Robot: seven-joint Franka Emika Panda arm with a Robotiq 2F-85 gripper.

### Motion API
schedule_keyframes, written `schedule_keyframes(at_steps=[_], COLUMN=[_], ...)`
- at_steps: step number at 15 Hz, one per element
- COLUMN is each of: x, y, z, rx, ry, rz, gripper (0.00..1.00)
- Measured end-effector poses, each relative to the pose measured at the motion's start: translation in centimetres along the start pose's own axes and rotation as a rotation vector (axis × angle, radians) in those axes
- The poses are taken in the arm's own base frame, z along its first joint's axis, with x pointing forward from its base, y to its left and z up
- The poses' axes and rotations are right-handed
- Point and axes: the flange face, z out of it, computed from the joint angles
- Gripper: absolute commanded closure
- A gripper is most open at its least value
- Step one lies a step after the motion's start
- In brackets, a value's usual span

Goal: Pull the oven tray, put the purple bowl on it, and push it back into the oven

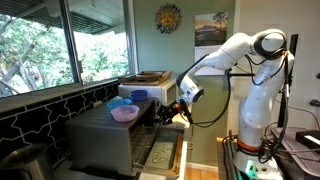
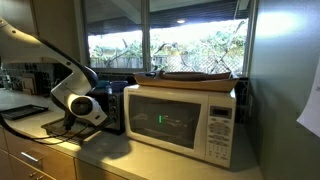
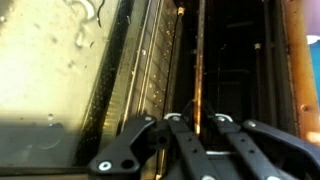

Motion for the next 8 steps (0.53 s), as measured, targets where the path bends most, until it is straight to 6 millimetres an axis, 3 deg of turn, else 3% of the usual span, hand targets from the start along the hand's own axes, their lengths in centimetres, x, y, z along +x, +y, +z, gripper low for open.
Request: schedule_keyframes(at_steps=[8], x=[-0.03], y=[-0.07], z=[-0.31], rx=[-0.013], ry=[-0.012], rz=[0.034], gripper=[0.98])
